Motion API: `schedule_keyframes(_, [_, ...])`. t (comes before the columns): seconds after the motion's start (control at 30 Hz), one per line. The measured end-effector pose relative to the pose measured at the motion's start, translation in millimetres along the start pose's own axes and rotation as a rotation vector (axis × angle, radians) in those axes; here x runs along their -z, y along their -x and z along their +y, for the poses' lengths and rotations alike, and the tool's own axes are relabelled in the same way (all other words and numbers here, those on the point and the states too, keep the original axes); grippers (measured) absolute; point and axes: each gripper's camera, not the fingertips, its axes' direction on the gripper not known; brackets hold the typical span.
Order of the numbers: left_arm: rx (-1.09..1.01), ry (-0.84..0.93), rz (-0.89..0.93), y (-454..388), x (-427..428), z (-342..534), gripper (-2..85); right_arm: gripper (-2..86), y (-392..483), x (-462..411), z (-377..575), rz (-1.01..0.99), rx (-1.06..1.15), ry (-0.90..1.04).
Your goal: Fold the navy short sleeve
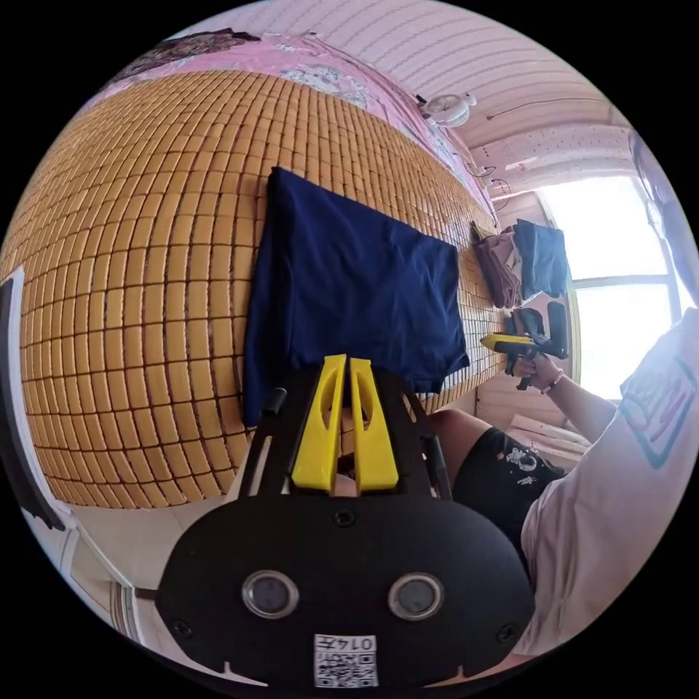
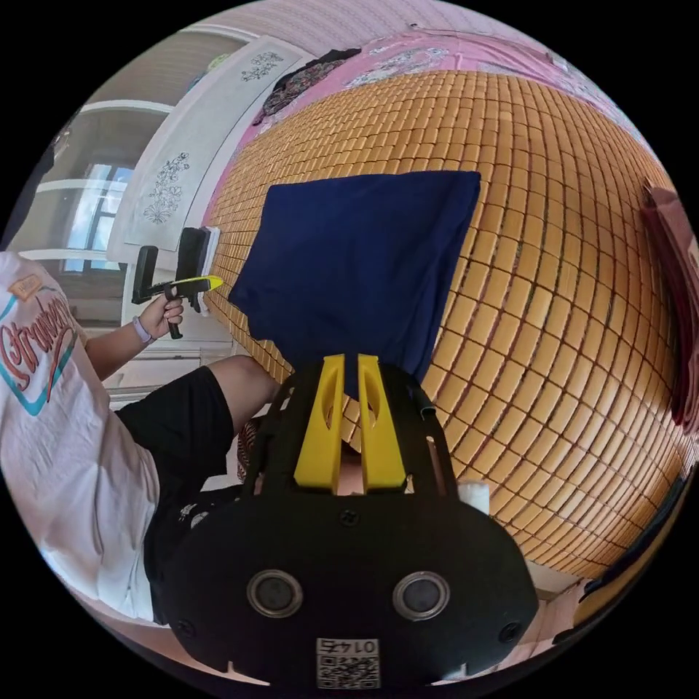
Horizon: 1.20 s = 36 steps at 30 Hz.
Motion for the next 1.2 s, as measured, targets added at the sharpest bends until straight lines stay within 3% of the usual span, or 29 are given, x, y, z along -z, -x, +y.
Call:
schedule_keyframes(0.27, [-0.269, 0.117, -0.014, -61.5, -87.2, -4.7, -1.0, 0.0, 96.2, -61.6, -86.5, 0.186, 0.276, -0.001])
schedule_keyframes(0.4, [-0.299, 0.113, -0.12, -83.8, -131.0, 12.4, -1.0, -0.3, 131.0, -81.3, -145.2, 0.295, 0.374, -0.026])
schedule_keyframes(0.57, [-0.284, 0.157, -0.191, -79.3, -171.4, 27.4, -1.0, -0.4, 144.4, -138.5, -220.5, 0.48, 0.503, 0.262])
schedule_keyframes(0.73, [-0.381, 0.169, -0.125, -73.4, -193.5, 35.9, -1.0, -0.4, 155.4, -148.6, -244.8, 0.416, 0.588, 0.407])
schedule_keyframes(0.87, [-0.42, 0.131, -0.096, -66.0, -206.5, 49.7, -1.0, -0.4, 146.9, -158.1, -257.1, 0.511, 0.582, 0.361])
schedule_keyframes(1.2, [-0.541, -0.031, -0.111, -56.6, -237.2, 97.7, -1.0, -0.4, 129.2, -171.7, -247.7, 0.444, 0.558, 0.377])
